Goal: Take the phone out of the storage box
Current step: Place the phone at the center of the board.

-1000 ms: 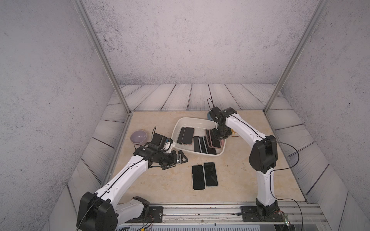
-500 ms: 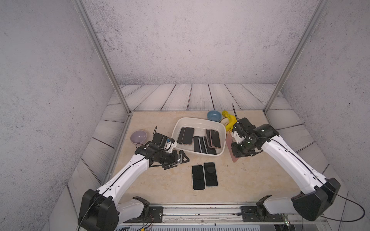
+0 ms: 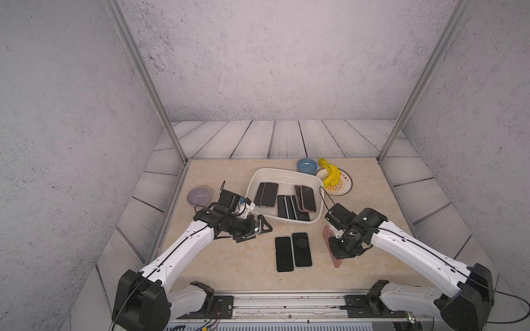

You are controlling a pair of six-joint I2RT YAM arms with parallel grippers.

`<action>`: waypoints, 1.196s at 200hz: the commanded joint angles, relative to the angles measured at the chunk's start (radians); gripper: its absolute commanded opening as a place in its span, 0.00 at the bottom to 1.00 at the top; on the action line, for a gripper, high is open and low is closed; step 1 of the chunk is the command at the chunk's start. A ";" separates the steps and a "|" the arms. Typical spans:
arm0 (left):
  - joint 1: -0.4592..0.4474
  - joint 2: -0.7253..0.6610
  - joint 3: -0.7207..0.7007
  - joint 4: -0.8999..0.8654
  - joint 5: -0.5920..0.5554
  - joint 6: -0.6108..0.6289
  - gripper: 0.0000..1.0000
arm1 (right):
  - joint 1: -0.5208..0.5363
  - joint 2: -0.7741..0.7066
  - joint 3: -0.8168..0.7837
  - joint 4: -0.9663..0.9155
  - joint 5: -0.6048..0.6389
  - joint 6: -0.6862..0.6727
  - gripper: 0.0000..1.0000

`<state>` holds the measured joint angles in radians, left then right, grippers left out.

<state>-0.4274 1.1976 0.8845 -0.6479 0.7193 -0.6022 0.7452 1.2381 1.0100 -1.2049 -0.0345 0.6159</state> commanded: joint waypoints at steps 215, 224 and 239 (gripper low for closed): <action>0.008 -0.033 -0.004 -0.097 -0.023 0.049 0.99 | 0.194 0.496 0.098 0.147 0.220 0.038 0.07; 0.007 -0.032 -0.005 -0.098 -0.023 0.050 1.00 | 0.198 0.505 0.097 0.156 0.207 0.036 0.11; 0.008 -0.032 -0.008 -0.097 -0.023 0.049 0.99 | 0.200 0.515 0.095 0.168 0.189 0.035 0.14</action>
<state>-0.4274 1.1641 0.8612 -0.7269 0.7029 -0.5747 0.9306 1.7065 1.1091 -1.1362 0.2840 0.6754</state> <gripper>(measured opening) 0.994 0.161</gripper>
